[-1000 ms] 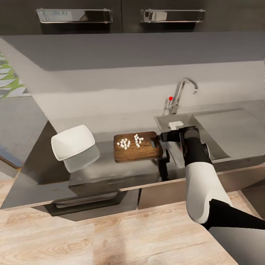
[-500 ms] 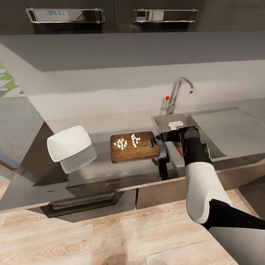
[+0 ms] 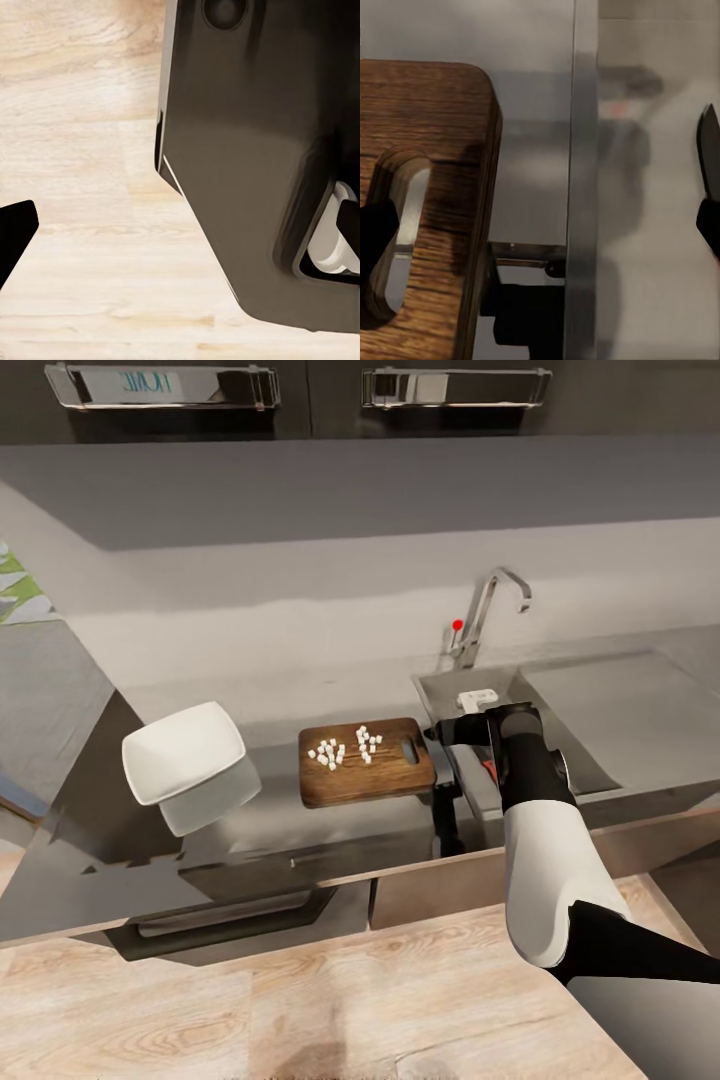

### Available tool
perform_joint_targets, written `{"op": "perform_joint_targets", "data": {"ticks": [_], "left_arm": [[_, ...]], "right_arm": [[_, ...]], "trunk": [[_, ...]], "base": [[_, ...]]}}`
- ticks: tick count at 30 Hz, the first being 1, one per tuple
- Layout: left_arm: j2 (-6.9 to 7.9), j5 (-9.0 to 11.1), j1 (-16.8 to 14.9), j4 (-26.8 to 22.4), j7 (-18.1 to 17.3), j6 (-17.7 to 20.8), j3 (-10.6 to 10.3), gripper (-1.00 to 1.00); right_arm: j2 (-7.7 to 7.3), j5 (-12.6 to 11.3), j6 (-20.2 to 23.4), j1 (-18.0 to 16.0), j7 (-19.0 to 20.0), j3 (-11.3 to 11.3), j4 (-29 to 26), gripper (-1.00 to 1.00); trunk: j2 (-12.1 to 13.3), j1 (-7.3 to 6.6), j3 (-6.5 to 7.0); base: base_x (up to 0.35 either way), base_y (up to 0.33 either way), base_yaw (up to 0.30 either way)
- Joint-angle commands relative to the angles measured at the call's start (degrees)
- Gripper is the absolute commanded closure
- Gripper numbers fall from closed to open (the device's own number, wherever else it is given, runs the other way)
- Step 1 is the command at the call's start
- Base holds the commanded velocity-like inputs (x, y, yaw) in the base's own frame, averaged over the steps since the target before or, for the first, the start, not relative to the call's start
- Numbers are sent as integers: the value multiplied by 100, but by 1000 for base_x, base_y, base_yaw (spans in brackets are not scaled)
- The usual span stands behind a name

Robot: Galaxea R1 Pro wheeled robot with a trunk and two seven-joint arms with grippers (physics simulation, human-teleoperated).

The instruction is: In the kitchen, take the Vidalia onion out of the sink, dice it on the chopping board with the paring knife, put the diced onion into the bowl on the countertop, then place both the paring knife and the chopping board into the sink.

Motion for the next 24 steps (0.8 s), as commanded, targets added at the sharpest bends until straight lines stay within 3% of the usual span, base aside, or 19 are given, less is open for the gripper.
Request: {"op": "perform_joint_targets", "data": {"ticks": [1,24], "left_arm": [[-2,58,-8,23,-31,-34,-48,-100],[-3,58,-8,23,-31,-34,-48,-100]], "right_arm": [[8,59,5,-7,55,-24,-5,-100],[8,51,-7,2,82,-18,15,-100]], "trunk": [[-10,3,-14],[-10,3,-57]], "base": [[0,48,0],[0,7,0]]}}
